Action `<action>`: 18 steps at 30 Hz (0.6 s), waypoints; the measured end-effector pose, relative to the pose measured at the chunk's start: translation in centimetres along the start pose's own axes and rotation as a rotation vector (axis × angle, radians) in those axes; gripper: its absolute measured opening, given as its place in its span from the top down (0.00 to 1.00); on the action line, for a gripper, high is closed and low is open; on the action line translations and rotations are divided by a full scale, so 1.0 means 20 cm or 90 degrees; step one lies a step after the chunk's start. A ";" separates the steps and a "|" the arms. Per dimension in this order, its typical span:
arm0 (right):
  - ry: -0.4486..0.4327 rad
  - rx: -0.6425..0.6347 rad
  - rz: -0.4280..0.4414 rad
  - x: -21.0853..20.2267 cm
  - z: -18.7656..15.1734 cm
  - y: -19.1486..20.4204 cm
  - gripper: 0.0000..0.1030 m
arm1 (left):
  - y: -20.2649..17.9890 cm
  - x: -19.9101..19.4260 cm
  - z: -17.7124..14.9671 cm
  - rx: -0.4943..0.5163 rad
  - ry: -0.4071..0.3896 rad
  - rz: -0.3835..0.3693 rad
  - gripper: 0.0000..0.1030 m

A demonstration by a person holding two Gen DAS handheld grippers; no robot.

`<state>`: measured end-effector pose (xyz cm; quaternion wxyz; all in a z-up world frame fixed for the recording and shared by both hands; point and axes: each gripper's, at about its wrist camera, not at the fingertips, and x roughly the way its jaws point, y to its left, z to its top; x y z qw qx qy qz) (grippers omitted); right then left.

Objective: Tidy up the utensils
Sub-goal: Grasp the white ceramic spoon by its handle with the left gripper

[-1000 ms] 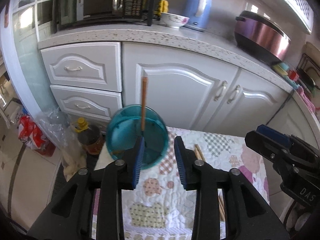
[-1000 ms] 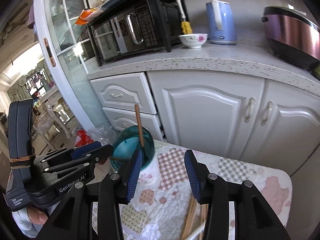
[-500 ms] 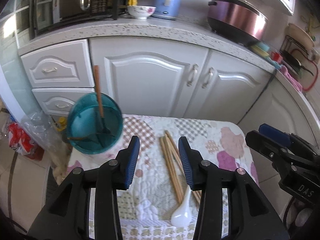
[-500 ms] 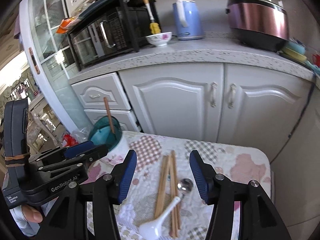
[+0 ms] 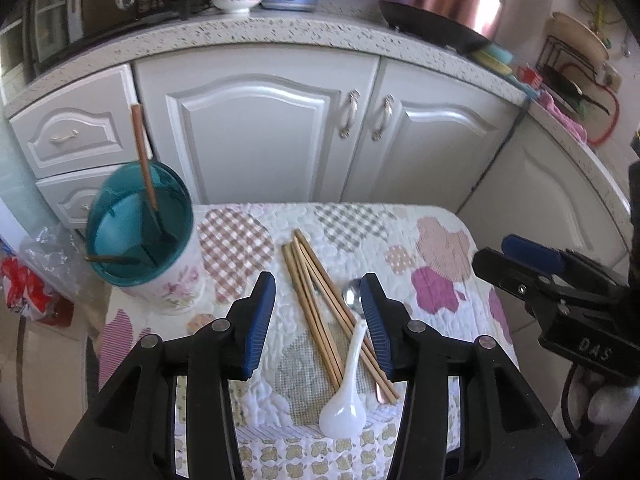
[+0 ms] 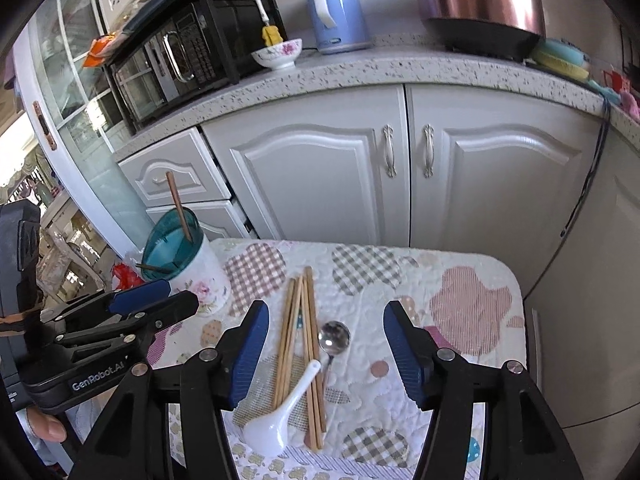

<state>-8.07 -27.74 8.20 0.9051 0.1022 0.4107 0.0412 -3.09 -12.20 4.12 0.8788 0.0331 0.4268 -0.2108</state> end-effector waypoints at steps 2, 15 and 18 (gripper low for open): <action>0.013 0.001 -0.001 0.03 -0.01 -0.01 0.44 | 0.00 0.02 -0.02 0.005 0.011 -0.018 0.57; 0.095 0.044 0.002 0.27 -0.14 -0.16 0.44 | -0.05 0.34 -0.21 0.076 0.127 -0.101 0.57; 0.106 0.049 0.007 0.32 -0.15 -0.19 0.44 | -0.08 0.43 -0.24 0.087 0.160 -0.129 0.57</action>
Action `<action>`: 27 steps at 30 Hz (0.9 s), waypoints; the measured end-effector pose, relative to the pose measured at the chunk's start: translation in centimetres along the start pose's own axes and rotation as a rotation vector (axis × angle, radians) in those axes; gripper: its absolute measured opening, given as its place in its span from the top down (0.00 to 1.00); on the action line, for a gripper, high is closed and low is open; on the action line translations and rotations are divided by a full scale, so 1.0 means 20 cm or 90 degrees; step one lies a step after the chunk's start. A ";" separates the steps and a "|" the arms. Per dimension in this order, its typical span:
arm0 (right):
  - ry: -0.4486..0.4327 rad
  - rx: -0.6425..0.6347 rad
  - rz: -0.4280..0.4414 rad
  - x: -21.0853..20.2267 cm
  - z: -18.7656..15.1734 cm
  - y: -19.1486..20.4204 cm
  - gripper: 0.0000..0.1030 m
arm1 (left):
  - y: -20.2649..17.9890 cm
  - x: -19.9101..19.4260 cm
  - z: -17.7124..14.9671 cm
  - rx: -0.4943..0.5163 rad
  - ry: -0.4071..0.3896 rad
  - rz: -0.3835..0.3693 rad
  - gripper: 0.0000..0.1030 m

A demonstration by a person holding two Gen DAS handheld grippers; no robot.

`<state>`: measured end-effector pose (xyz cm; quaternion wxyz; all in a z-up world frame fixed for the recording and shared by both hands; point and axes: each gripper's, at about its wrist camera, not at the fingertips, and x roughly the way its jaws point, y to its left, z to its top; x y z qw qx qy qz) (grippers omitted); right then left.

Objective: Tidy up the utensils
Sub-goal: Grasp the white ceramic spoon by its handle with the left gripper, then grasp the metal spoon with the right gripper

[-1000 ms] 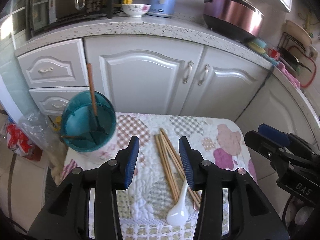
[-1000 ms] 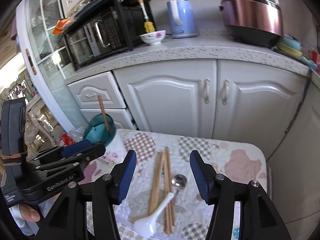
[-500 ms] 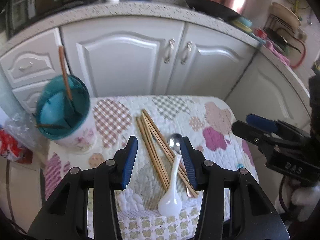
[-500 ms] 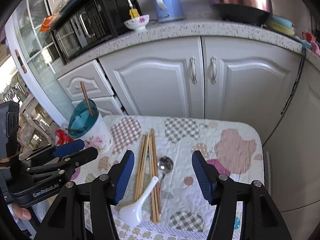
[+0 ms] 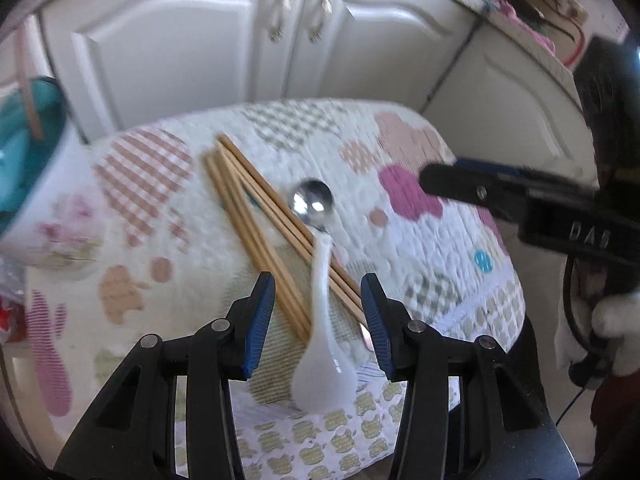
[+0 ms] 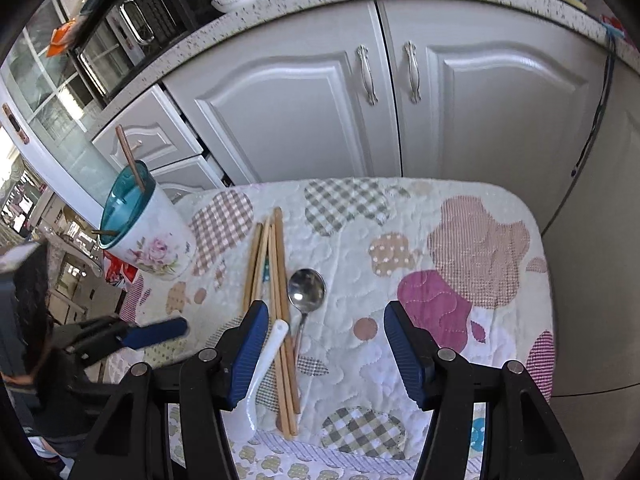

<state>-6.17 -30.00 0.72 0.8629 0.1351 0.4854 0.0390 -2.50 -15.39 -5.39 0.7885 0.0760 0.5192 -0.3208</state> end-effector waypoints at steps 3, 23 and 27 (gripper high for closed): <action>0.015 0.007 0.013 0.07 0.00 -0.04 0.44 | 0.00 0.09 0.01 0.007 0.020 -0.014 0.57; 0.080 -0.041 0.128 0.47 0.13 -0.15 0.49 | 0.08 0.37 0.14 0.011 0.071 -0.037 0.89; 0.088 -0.069 0.136 0.55 0.15 -0.12 0.52 | 0.14 0.31 0.14 -0.012 0.059 -0.041 0.89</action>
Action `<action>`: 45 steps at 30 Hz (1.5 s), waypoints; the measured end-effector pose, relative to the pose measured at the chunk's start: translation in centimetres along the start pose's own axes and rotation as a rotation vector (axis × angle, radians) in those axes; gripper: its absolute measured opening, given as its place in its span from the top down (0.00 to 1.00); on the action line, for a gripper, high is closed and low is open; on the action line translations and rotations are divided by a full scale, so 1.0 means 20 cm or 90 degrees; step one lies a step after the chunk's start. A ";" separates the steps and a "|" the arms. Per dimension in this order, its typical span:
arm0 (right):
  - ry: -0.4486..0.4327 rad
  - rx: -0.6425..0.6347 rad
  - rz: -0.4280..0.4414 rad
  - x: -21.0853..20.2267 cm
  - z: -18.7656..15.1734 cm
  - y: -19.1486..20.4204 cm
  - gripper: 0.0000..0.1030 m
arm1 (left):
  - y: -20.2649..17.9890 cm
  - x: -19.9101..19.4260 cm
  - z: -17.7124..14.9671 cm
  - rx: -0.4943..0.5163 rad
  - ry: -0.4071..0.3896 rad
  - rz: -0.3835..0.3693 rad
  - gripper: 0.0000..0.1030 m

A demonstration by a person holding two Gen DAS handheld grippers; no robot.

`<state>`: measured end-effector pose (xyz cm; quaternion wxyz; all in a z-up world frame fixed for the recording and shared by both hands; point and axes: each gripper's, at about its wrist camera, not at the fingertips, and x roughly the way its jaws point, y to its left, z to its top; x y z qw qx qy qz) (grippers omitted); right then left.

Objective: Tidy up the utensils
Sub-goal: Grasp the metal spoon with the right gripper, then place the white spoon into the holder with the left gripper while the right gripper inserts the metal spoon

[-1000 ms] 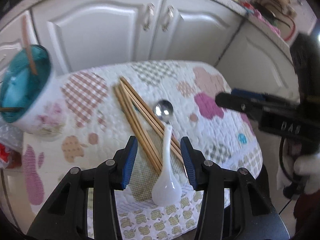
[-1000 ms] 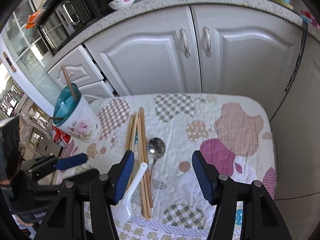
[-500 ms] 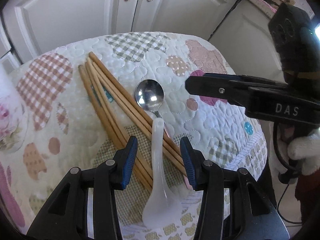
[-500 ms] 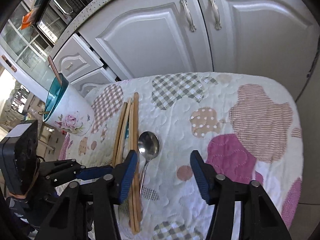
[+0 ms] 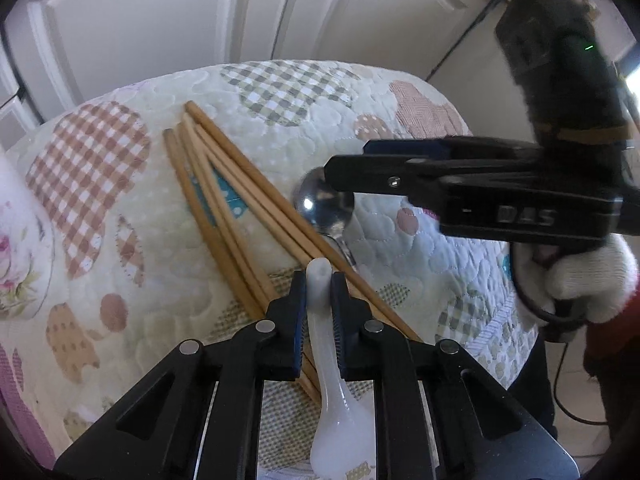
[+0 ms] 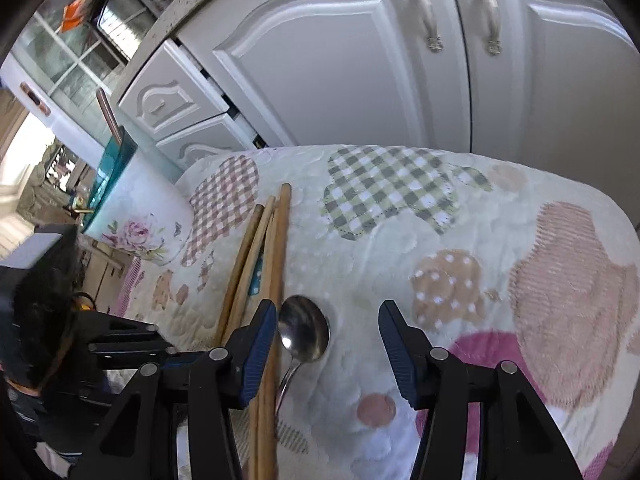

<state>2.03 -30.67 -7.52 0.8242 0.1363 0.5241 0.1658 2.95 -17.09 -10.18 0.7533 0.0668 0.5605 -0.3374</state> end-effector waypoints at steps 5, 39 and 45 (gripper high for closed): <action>0.023 -0.007 0.038 0.06 0.01 0.01 0.69 | 0.05 -0.09 0.00 -0.017 -0.026 0.006 0.89; 0.033 -0.072 0.031 0.03 -0.03 0.04 0.97 | 0.18 -0.46 -0.06 -0.119 -0.121 0.024 0.91; -0.013 -0.004 0.003 -0.23 -0.19 -0.11 0.98 | 0.16 -0.53 -0.08 -0.121 -0.142 0.026 0.92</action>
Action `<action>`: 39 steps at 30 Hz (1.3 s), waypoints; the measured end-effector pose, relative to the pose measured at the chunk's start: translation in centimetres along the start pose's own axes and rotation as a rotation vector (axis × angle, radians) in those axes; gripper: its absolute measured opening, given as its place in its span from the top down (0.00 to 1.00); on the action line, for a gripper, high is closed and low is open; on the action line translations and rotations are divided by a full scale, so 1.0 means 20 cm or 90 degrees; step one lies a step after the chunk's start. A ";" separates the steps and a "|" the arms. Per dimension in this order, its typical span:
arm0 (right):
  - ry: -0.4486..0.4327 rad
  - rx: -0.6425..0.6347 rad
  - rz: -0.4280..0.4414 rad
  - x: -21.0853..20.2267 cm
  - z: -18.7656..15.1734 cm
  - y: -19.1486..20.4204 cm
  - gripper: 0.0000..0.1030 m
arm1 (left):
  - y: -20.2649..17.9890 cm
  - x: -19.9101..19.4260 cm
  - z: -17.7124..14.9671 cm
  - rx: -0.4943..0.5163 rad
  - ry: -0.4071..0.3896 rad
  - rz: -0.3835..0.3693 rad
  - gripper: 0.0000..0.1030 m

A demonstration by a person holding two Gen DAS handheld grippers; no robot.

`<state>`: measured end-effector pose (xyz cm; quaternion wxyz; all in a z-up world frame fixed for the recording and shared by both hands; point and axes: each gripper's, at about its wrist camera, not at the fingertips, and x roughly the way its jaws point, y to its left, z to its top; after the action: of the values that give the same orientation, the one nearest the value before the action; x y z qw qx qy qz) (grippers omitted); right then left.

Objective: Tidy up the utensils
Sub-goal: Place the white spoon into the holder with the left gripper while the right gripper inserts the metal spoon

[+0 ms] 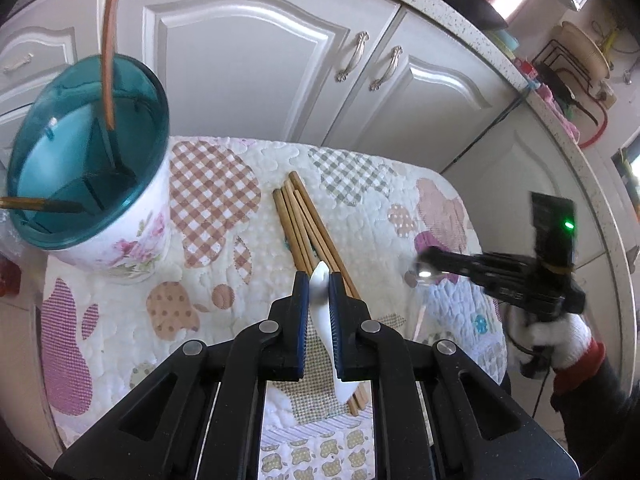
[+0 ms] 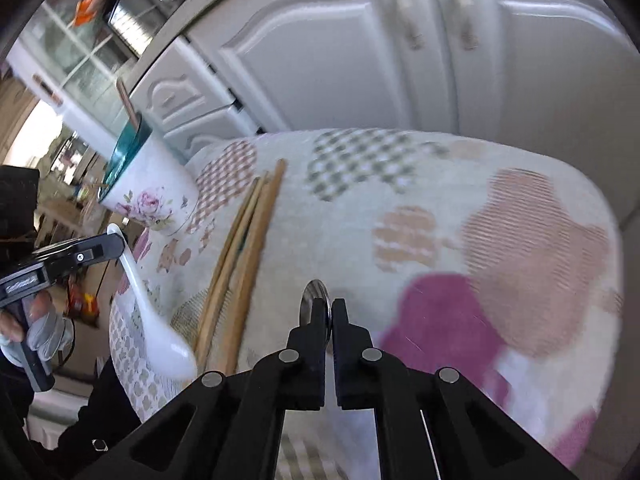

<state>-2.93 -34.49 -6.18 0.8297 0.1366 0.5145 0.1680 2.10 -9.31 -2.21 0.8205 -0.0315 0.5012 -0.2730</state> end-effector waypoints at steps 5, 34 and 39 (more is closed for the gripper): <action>-0.057 -0.003 -0.026 -0.23 -0.01 0.04 0.98 | 0.01 -0.11 0.03 -0.005 -0.028 0.003 0.94; -0.257 -0.194 -0.067 -0.31 0.84 1.18 0.98 | 0.41 -0.86 0.37 0.024 -0.184 0.245 0.94; -0.255 -0.225 -0.107 -0.14 0.92 1.28 0.98 | 0.50 -0.72 0.39 0.027 -0.155 0.272 0.94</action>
<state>9.02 -13.43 14.30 0.9369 -0.0233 0.3122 0.1554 7.73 4.37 10.07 0.9143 0.0597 0.3884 -0.0983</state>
